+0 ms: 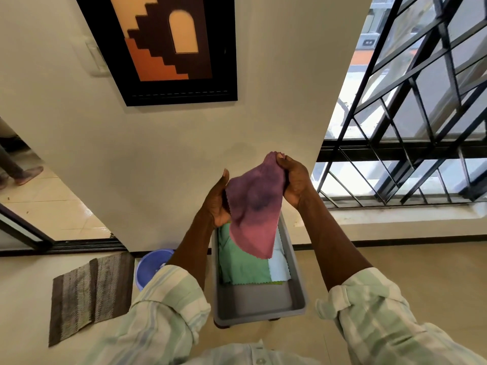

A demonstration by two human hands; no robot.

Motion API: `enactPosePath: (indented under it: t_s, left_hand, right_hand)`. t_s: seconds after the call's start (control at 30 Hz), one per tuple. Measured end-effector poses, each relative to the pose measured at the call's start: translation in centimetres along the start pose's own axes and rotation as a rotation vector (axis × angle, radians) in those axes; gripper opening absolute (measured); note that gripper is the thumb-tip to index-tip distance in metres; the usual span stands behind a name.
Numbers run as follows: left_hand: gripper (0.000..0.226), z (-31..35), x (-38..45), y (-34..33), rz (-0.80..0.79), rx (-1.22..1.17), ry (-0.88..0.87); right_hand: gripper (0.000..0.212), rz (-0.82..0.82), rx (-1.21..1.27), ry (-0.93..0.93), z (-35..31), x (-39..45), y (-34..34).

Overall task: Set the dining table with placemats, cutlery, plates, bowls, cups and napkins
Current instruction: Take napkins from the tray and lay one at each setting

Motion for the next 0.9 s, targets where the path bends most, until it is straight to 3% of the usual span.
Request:
enactPosePath:
  t_s: [0.13, 0.2, 0.27, 0.4, 0.47, 0.6, 0.7, 0.9]
  left_hand:
    - [0.055, -1.9, -0.3, 1.1, -0.005, 0.1, 0.05]
    - [0.04, -2.3, -0.1, 1.5, -0.001, 0.129, 0.049]
    - [0.016, -2.3, 0.1, 1.8, 0.061, 0.127, 0.007]
    - [0.023, -2.8, 0.6, 2.7, 0.127, 0.139, -0.03]
    - [0.02, -3.3, 0.9, 3.7, 0.177, 0.104, -0.028]
    - [0.019, -3.9, 1.6, 6.1, 0.345, 0.109, -0.016]
    - [0.019, -3.6, 1.7, 7.7, 0.468, 0.261, 0.003]
    - [0.028, -3.2, 1.7, 8.2, 0.51, 0.462, -0.011]
  right_hand:
    - [0.033, 0.114, 0.041, -0.043, 0.4, 0.9, 1.6]
    - [0.034, 0.144, 0.053, -0.067, 1.0, 1.3, 2.5]
    - [0.043, 0.099, 0.053, -0.113, 2.0, 1.6, 3.2]
    - [0.078, -0.038, -0.225, -0.293, 6.2, 1.0, 4.4]
    - [0.07, -0.041, -0.312, -0.333, 8.6, 0.3, 5.2]
    - [0.034, -0.017, -0.274, -0.307, 11.0, -0.6, 5.8]
    - [0.007, 0.033, -0.283, -0.235, 10.9, -0.6, 5.8]
    - [0.007, 0.137, -0.358, -0.173, 10.6, 0.4, 6.0]
Point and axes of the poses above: each hand's wrist, its own x-axis towards the middle knuckle, its own y-axis out of the back of the hand, z = x × y, the point moved 4 cm from there along x, towards the middle knuckle, and after that the axes turned 10 degrees about z, right-handed, at the moved point
